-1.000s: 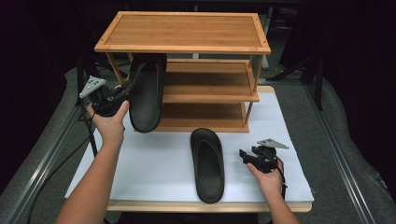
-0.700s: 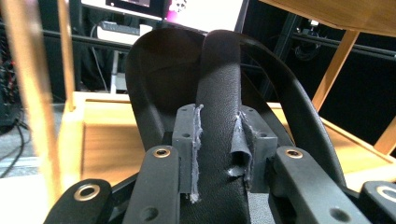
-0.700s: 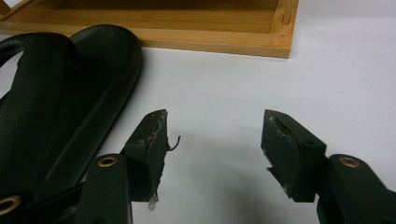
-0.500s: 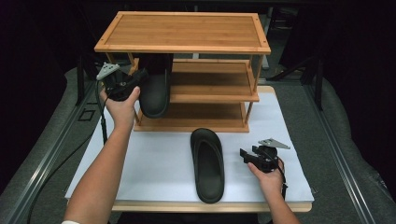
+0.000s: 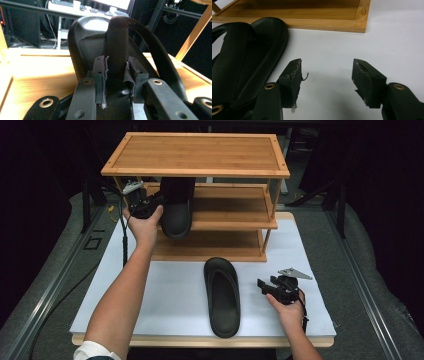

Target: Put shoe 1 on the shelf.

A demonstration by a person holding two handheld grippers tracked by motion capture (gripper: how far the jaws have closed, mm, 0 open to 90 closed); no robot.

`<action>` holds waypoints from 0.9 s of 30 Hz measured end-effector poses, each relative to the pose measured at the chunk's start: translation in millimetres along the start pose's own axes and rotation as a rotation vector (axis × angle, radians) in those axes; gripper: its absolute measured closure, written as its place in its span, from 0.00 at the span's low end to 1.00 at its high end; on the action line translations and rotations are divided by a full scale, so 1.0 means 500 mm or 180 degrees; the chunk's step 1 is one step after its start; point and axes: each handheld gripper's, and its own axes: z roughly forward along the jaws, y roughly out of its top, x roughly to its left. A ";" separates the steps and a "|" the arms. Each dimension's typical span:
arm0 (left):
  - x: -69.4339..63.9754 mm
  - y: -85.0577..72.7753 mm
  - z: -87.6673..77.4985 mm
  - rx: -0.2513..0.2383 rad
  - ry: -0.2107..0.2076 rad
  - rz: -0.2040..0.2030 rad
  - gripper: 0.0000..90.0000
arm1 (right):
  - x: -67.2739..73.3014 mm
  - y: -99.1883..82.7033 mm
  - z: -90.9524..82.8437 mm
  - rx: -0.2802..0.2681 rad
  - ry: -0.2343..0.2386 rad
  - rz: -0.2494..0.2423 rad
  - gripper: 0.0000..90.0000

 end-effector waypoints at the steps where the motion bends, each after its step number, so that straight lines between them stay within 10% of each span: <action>1: 0.001 -0.001 0.004 0.0018 -0.0011 -0.0009 0.79 | 0.000 0.000 0.000 0.0001 0.0004 0.0002 0.46; 12: 0.014 -0.012 0.031 0.0262 0.0030 -0.0028 0.77 | 0.002 0.000 0.004 0.0029 0.0010 0.0000 0.46; 27: -0.006 -0.021 -0.031 0.0044 0.0015 0.0033 0.68 | 0.008 0.001 0.004 0.0003 0.0027 -0.0058 0.46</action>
